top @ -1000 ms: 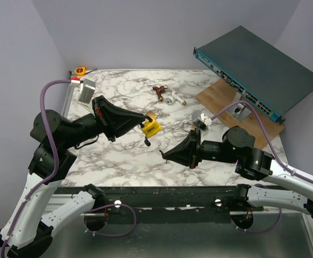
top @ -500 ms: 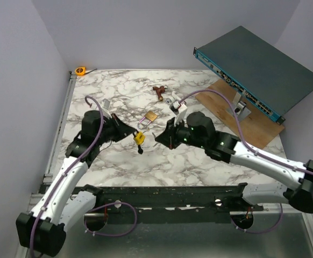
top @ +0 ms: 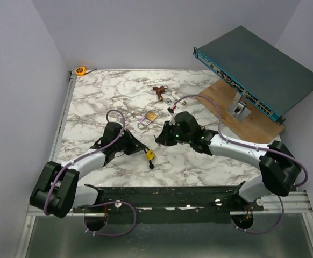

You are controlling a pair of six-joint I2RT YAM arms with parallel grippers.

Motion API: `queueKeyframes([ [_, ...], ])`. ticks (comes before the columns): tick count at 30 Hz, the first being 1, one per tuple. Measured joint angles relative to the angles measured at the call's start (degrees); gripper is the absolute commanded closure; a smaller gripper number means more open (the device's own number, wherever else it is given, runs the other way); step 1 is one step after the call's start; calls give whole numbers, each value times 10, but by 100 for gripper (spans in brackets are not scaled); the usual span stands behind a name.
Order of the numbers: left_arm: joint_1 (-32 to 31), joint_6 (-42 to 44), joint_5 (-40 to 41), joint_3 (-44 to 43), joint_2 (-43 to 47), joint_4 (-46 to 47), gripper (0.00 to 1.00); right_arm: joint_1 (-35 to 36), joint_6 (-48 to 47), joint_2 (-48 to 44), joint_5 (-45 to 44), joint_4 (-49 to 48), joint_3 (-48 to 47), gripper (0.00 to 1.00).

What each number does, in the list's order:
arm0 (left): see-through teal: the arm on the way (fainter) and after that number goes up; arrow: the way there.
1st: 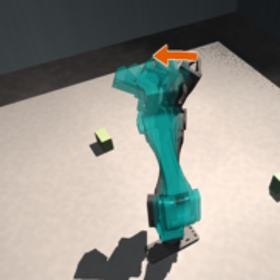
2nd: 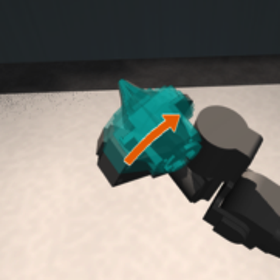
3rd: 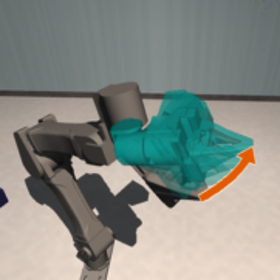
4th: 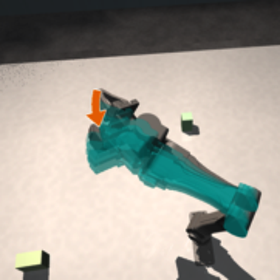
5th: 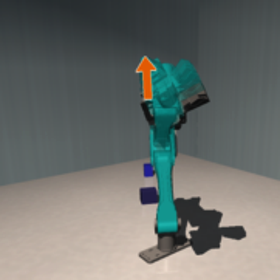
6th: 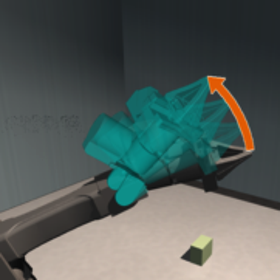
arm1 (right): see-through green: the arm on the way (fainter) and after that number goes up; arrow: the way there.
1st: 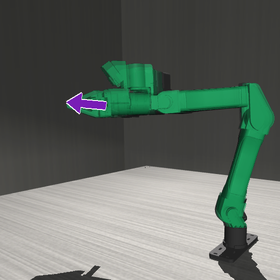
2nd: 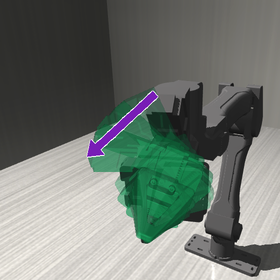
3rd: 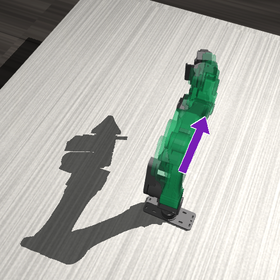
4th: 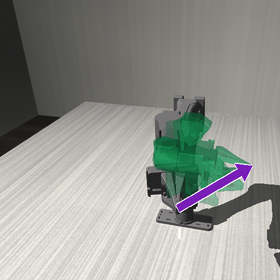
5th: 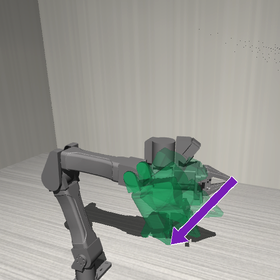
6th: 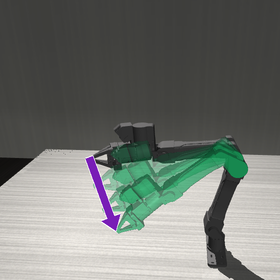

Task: Lock with the key
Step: Place the lock at the center of the board, then place the key at the center of the board.

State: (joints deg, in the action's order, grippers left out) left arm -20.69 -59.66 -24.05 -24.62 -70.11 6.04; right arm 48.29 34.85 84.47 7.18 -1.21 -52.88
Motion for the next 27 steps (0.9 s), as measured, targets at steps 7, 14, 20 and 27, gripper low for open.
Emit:
queueKeyframes([
  [7,-12,-7,-10,0,-52,59,59,0,29,36,9,-28,46,99],
  [14,-12,6,14,0,-44,48,21,0,42,70,5,-45,59,99],
  [20,-12,21,74,-12,7,-22,7,1,48,92,-1,-52,60,99],
  [27,-22,63,145,-75,109,-127,2,18,61,105,-14,-45,58,42],
])
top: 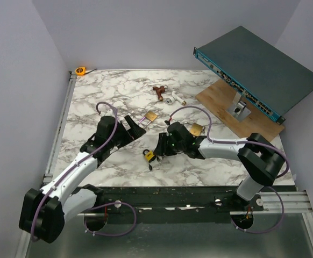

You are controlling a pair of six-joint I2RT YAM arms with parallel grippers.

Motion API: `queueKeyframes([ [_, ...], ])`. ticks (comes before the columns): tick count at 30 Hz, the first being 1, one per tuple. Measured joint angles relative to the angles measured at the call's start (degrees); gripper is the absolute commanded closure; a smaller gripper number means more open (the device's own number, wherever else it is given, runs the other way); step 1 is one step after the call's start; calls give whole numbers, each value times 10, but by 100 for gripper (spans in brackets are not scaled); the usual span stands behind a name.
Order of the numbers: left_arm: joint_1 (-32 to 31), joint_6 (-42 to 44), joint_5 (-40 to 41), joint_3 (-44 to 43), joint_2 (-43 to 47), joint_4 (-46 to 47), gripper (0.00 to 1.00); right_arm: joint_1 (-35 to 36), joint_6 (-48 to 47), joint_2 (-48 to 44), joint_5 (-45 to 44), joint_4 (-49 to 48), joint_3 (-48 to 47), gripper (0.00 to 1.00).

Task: Lock with the key
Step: Place the key at the center of the board, then reset both arms

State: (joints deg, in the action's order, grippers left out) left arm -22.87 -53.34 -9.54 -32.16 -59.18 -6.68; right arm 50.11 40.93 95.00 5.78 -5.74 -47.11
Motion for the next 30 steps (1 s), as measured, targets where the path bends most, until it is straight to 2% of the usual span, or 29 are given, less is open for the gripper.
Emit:
queueKeyframes([
  [2,-1,20,8,-18,24,-20,2,2,-1,-1,-5,4,-2,33],
  [9,-6,92,12,-76,62,-99,2,5,0,-46,-33,50,-5,19],
  [19,-132,174,67,-249,66,-206,1,5,-6,-210,-93,108,-58,10],
  [25,-143,202,126,-308,61,-266,1,5,-15,-291,-127,129,-77,5],
  [30,-143,217,153,-314,66,-297,1,5,-26,-321,-158,136,-80,3],
])
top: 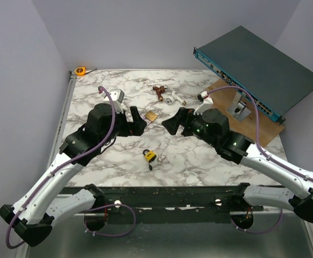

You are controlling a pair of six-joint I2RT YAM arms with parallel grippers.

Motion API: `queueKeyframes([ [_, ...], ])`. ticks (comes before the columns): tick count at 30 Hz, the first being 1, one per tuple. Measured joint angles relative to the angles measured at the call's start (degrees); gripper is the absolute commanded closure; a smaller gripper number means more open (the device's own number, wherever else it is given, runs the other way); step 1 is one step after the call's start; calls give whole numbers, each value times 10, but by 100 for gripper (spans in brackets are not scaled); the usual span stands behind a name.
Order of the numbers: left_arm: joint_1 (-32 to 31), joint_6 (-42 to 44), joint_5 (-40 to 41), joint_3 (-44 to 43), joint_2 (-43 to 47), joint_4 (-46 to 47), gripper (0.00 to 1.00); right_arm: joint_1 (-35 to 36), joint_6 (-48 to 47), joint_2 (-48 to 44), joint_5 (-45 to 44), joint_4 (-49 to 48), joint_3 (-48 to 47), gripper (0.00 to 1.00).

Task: Lock with the key
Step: Reset both arms

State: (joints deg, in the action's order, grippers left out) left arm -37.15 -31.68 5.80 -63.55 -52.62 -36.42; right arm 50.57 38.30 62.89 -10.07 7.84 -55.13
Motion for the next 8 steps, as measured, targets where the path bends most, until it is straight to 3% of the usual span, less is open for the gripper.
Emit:
queueKeyframes([
  [8,0,6,12,0,12,-10,1,0,-9,-5,-13,14,0,2],
])
